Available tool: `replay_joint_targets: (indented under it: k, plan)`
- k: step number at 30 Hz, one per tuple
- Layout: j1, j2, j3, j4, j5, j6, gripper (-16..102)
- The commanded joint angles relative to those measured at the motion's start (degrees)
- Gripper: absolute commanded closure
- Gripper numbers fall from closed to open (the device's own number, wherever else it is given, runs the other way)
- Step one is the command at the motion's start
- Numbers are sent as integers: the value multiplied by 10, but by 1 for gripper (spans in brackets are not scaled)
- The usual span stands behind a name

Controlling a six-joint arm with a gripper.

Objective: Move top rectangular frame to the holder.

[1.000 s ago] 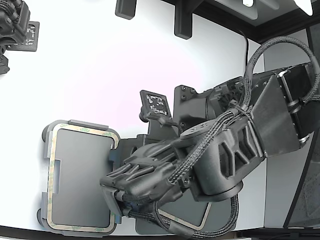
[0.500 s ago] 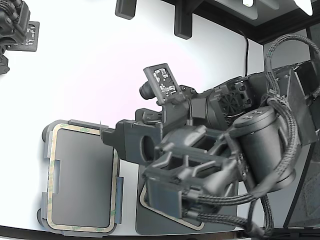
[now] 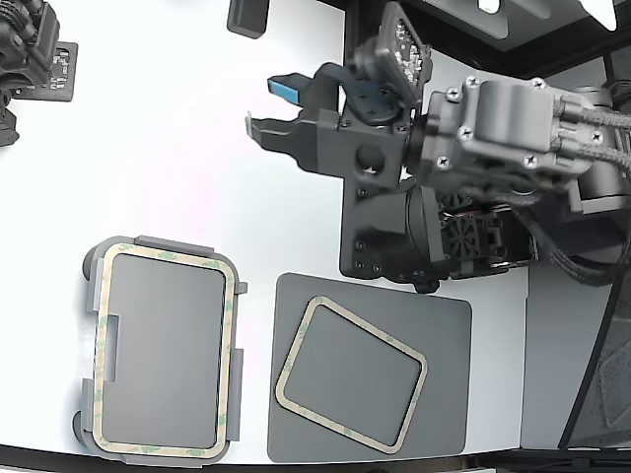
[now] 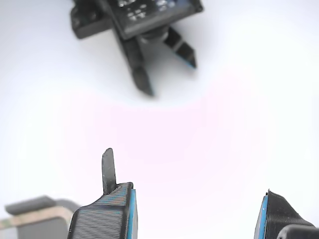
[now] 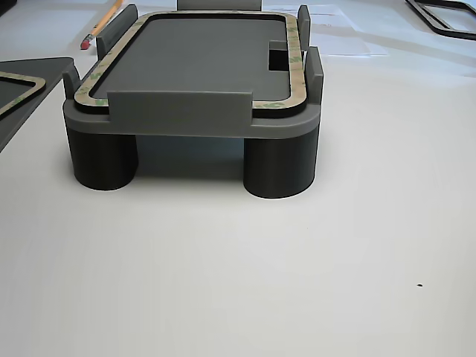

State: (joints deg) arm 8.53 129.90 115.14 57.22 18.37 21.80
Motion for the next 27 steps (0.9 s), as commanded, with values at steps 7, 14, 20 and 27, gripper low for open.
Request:
replay_joint_targets:
  k: [7,14,20,27]
  plan:
    - [-63,322,276,-28,-76,-137,-14]
    - [-62,394,359,-9,-87,-144,-14]
    - [-62,394,360,-15,-89,-144,-14]
    - [-62,394,360,-15,-87,-144,-14]
